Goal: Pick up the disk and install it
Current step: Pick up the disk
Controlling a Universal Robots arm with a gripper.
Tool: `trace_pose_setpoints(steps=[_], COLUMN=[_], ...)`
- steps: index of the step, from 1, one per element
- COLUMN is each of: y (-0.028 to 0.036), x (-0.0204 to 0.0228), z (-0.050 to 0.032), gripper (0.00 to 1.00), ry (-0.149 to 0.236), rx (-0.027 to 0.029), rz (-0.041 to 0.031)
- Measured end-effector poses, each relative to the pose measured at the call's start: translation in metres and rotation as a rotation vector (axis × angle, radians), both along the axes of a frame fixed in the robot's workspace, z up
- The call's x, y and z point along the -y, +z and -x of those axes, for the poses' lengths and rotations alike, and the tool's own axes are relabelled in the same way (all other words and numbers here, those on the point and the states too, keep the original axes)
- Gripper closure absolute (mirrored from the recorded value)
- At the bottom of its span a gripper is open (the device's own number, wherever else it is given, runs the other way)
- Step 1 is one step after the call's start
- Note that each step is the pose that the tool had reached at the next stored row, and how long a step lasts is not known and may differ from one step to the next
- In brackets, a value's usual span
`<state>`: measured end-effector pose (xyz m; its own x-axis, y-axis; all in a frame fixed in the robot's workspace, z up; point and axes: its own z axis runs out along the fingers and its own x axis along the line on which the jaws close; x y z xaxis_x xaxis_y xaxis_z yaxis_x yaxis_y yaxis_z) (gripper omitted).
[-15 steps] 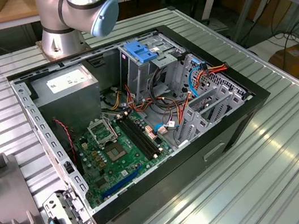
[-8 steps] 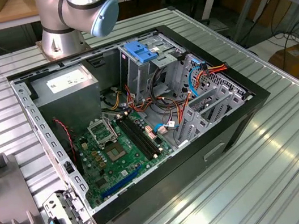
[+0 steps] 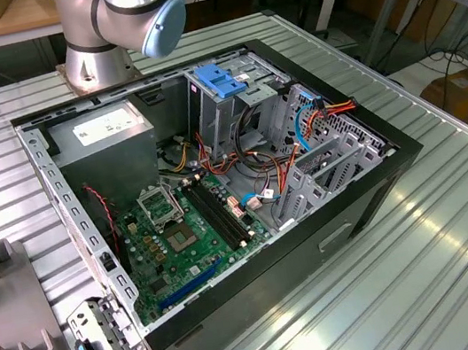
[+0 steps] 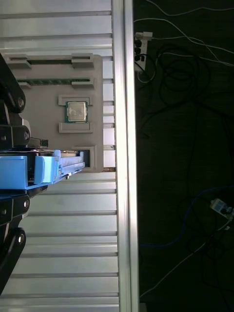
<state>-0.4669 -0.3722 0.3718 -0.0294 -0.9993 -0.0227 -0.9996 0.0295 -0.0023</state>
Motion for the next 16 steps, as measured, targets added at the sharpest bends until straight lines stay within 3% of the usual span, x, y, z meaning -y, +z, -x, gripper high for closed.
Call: trace_pose_setpoints(steps=[16], y=[0.0059], x=[0.0000], z=[0.0000], gripper=[0.63], ry=[0.000], rx=[0.0001], rz=[0.0000])
